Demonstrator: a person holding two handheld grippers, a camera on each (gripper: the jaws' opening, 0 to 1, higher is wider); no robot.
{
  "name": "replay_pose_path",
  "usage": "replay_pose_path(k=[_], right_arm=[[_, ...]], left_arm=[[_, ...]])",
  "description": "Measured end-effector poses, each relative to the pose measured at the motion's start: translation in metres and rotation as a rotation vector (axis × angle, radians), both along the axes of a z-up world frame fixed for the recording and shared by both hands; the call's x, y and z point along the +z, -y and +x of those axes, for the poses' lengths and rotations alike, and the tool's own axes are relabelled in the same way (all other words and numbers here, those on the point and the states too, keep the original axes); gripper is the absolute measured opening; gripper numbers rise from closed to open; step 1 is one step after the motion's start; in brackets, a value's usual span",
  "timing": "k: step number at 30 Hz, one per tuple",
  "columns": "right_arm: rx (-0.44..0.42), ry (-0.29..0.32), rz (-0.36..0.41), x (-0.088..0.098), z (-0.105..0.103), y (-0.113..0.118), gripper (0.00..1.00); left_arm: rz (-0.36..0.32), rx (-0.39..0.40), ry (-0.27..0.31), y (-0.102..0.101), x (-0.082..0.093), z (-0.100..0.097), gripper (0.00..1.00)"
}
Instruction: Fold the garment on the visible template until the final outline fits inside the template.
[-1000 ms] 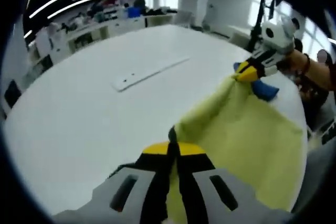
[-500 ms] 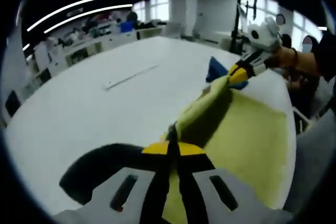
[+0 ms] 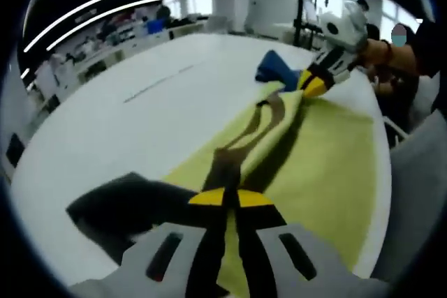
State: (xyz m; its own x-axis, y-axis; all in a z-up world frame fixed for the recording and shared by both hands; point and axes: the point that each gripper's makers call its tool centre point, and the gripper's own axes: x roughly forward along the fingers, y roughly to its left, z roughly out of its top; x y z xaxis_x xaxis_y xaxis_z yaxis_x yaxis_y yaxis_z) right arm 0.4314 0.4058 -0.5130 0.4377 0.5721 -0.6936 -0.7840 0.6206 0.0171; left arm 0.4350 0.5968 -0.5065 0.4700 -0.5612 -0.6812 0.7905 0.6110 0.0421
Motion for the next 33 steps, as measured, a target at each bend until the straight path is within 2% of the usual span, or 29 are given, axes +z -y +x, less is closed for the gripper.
replay_pose_path(k=[4, 10, 11, 16, 22, 27, 29, 33], right_arm=[[-0.005, -0.022, -0.023, -0.009, -0.003, 0.003, 0.02], [-0.01, -0.063, -0.07, -0.02, -0.012, 0.007, 0.04], [-0.013, -0.055, -0.075, -0.02, -0.012, 0.007, 0.03], [-0.04, -0.098, -0.052, -0.021, -0.015, 0.008, 0.06], [-0.06, -0.123, -0.035, -0.022, -0.017, 0.008, 0.08], [-0.075, -0.147, 0.002, -0.016, -0.02, 0.004, 0.15], [-0.08, -0.136, 0.02, -0.009, -0.02, 0.003, 0.16], [-0.102, -0.093, 0.069, 0.01, -0.01, 0.003, 0.19]], left_arm=[[0.037, -0.005, -0.011, -0.001, -0.008, -0.005, 0.02], [0.087, -0.035, 0.015, -0.003, -0.013, -0.009, 0.02], [0.093, -0.039, 0.014, -0.002, -0.014, -0.011, 0.02], [0.116, -0.034, -0.006, -0.006, -0.022, -0.015, 0.03], [0.074, 0.018, -0.041, -0.011, -0.022, -0.017, 0.02], [0.055, 0.061, -0.071, -0.014, -0.02, -0.019, 0.02], [0.035, 0.074, -0.07, -0.015, -0.012, -0.019, 0.02], [-0.049, 0.099, -0.06, -0.009, 0.006, -0.014, 0.05]])
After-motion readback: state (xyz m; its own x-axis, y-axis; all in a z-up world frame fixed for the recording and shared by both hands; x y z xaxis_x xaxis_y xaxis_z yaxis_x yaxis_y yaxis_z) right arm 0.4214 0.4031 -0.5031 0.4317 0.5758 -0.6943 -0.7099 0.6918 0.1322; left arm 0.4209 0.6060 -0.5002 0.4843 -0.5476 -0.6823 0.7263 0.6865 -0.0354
